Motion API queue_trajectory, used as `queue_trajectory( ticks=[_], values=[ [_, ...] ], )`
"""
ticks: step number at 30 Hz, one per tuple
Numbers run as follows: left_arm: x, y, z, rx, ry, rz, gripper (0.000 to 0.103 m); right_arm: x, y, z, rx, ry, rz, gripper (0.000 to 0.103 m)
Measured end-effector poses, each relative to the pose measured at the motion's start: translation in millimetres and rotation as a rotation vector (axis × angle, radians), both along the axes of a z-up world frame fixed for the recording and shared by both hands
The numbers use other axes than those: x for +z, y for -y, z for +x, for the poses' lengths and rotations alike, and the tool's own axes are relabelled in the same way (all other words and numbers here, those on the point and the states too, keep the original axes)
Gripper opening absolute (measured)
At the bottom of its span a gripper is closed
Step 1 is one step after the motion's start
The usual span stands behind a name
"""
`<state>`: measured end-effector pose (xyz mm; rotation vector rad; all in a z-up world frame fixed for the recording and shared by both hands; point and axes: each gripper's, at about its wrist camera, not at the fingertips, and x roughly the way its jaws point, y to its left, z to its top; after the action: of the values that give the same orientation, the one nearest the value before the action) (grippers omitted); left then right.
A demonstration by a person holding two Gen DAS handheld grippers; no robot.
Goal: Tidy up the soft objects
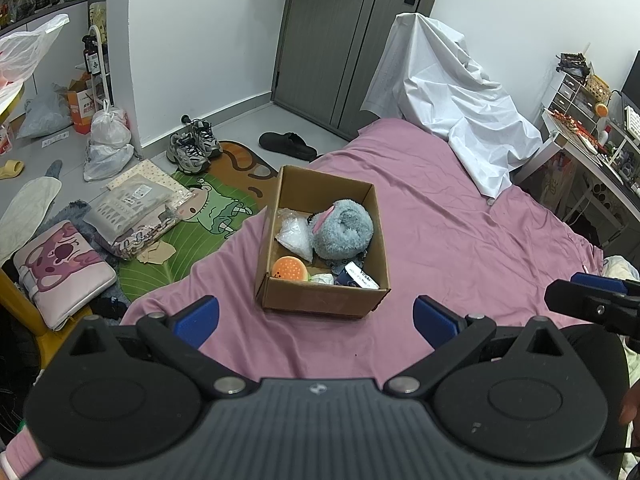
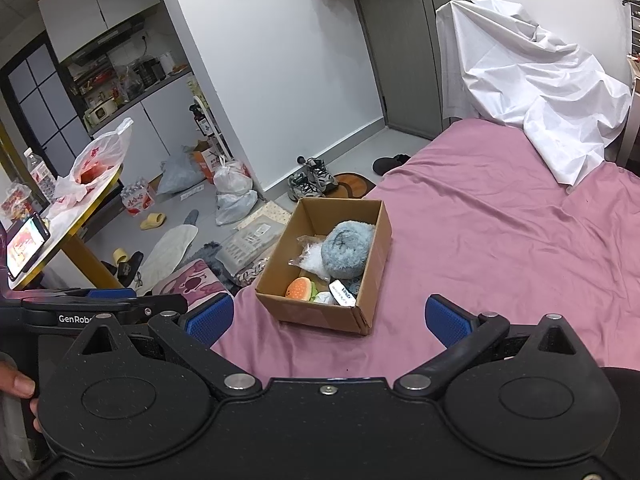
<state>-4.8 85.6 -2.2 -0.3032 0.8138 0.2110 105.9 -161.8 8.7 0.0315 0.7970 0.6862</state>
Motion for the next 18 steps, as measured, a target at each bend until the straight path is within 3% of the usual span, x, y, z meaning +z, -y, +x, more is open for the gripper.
queue_trajectory(
  ticks=[18],
  values=[
    [1.6, -0.7, -0.7, 0.001, 0.003, 0.02, 0.102, 0.4, -0.6, 1.0, -0.001, -0.005, -0.005, 0.103]
  ],
)
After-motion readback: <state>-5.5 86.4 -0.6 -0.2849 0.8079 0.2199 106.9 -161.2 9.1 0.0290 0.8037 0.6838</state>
